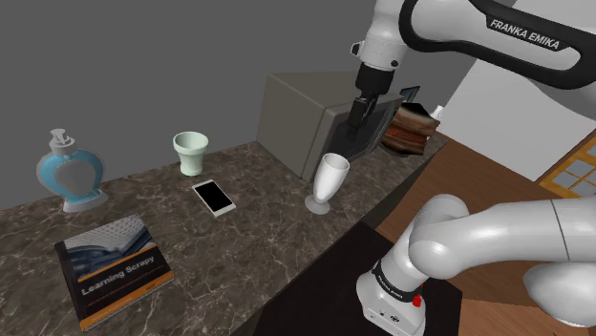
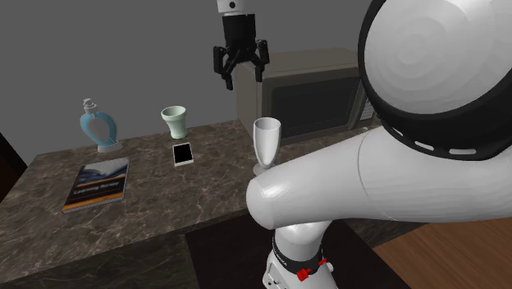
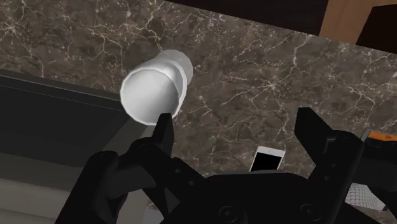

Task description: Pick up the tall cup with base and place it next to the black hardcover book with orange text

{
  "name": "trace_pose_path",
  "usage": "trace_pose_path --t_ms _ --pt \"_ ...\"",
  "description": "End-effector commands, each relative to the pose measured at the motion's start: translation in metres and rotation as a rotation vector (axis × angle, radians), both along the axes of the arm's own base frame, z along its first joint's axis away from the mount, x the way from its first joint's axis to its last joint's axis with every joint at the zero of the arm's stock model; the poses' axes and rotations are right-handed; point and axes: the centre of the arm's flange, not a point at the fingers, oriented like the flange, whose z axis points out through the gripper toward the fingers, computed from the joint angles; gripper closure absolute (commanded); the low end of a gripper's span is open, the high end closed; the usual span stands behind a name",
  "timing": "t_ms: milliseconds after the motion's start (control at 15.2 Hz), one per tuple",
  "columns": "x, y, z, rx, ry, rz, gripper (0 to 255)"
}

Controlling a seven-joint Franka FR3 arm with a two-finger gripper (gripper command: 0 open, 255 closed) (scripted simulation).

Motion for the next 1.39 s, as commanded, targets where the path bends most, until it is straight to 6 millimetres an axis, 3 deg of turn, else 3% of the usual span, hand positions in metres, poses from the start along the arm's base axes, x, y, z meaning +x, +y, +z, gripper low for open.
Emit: trace_pose_path --t_ms 0,858,1320 --pt "0.0 0.0 0.0 0.0 0.0 0.0 0" --pt "0.036 -0.062 -0.154 0.016 -0.051 0.0 0" --pt "0.035 -0.063 -0.188 0.016 -0.051 0.0 0"
